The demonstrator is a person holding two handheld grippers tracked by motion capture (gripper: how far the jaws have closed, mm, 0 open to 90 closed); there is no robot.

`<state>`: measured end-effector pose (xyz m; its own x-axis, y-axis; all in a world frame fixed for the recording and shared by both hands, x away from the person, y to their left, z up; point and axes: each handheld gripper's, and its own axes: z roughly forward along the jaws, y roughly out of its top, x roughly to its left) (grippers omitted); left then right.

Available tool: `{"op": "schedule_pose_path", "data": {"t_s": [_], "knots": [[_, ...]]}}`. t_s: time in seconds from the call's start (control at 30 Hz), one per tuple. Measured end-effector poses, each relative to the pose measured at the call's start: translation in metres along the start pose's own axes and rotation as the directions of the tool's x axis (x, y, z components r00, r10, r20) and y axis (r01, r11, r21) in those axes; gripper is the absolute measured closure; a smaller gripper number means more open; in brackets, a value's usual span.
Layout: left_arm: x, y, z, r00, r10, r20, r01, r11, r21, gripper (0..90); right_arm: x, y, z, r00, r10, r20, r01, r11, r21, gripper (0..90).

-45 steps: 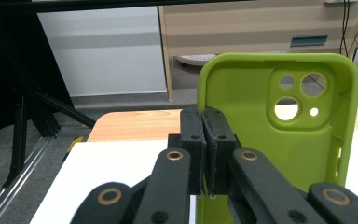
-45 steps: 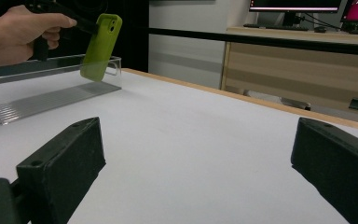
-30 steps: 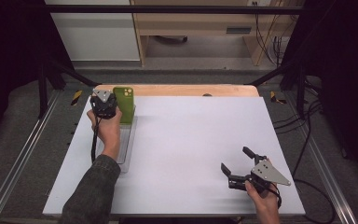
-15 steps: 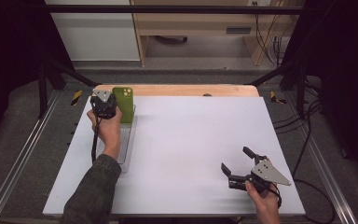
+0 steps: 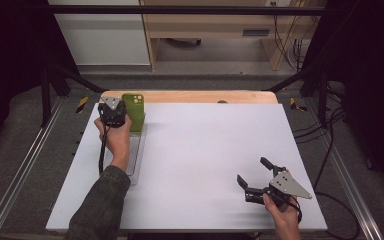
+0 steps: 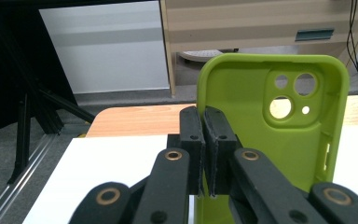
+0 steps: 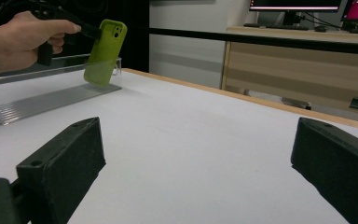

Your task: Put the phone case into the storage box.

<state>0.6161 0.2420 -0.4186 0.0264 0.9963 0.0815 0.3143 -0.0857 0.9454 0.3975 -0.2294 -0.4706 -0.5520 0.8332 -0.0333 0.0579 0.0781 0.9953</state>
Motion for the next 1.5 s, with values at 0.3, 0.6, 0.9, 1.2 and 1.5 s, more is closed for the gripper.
{"op": "schedule_pose_path", "data": {"t_s": [0.3,0.6,0.9,1.2,1.5], "knots": [[-0.005,0.002,-0.003,0.9997,0.024,0.001,-0.024,0.9996,-0.014,76.2,0.000,0.000,0.000,1.0000,0.000,-0.002,0.000,1.000,0.001,2.7],[-0.001,0.018,-0.034,0.9982,0.032,0.051,-0.028,0.9963,-0.082,42.6,0.000,0.001,-0.001,1.0000,0.005,-0.002,-0.005,1.000,-0.006,2.7],[-0.007,0.023,-0.059,0.9853,0.045,0.165,-0.027,0.9941,-0.105,24.2,0.000,0.001,-0.001,1.0000,0.004,-0.001,-0.004,1.000,-0.008,2.5],[-0.014,0.024,-0.076,0.9589,0.076,0.274,-0.045,0.9920,-0.118,9.3,-0.001,0.001,-0.001,1.0000,0.003,0.002,-0.003,1.000,-0.009,2.4],[-0.027,0.025,-0.085,0.9351,0.092,0.342,-0.050,0.9902,-0.130,6.1,0.000,0.002,-0.001,1.0000,0.006,0.003,-0.006,1.000,-0.009,2.3]]}}
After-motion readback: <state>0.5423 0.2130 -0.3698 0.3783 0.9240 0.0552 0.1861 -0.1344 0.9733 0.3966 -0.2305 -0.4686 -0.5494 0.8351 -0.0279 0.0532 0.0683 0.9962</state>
